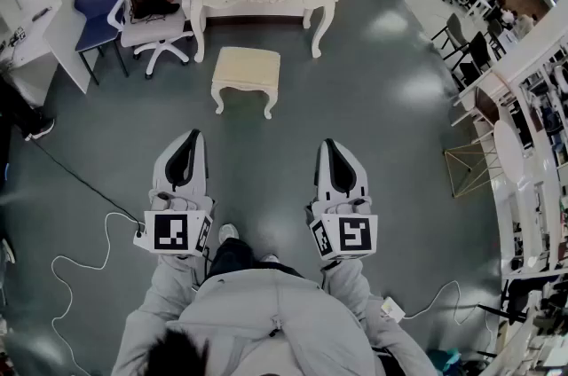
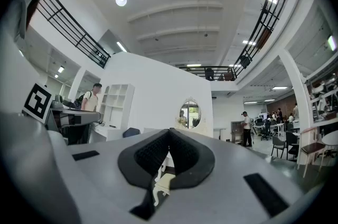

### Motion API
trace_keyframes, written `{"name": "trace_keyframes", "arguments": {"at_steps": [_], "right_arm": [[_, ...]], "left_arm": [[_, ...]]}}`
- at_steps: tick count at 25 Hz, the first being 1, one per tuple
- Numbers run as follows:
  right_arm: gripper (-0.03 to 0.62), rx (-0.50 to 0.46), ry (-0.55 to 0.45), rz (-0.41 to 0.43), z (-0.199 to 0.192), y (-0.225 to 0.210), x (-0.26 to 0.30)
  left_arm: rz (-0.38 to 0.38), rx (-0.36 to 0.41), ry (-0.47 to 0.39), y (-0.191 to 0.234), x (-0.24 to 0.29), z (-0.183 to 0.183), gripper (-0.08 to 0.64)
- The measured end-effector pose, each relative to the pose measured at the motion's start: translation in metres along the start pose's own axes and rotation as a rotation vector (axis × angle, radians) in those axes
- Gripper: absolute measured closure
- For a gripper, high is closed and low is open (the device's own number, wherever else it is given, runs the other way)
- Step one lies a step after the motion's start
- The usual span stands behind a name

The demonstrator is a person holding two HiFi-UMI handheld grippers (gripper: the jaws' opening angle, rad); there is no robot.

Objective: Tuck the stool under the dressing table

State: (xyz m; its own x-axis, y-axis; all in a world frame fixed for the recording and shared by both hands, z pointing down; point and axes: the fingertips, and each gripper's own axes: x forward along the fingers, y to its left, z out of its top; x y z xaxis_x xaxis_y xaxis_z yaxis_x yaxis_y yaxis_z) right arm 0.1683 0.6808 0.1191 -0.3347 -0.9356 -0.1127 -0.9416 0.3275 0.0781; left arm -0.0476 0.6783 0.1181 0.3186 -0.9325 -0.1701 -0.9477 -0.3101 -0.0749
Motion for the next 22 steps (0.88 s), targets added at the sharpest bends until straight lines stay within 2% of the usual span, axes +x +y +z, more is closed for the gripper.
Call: {"name": "trace_keyframes", "arguments": {"at_steps": [11,19,22], "right_arm": [[0.592,-0.007,-0.003,-0.018,0.001,-0.011,0.001],[0.592,-0.009,0.016,-0.005,-0.006,-0.005,0.034],[0.592,-0.024,0.018,-0.010,-0.008,-0.001,0.051]], "left_arm": [[-0.011,0.003,-0.013,-0.003,0.009,0.004,0.551],[-0.037,0.009,-0.040,0.016,0.034,0.006,0.551],[-0.049,-0.008,-0.024,0.029,0.047,-0.001,0.551]]}}
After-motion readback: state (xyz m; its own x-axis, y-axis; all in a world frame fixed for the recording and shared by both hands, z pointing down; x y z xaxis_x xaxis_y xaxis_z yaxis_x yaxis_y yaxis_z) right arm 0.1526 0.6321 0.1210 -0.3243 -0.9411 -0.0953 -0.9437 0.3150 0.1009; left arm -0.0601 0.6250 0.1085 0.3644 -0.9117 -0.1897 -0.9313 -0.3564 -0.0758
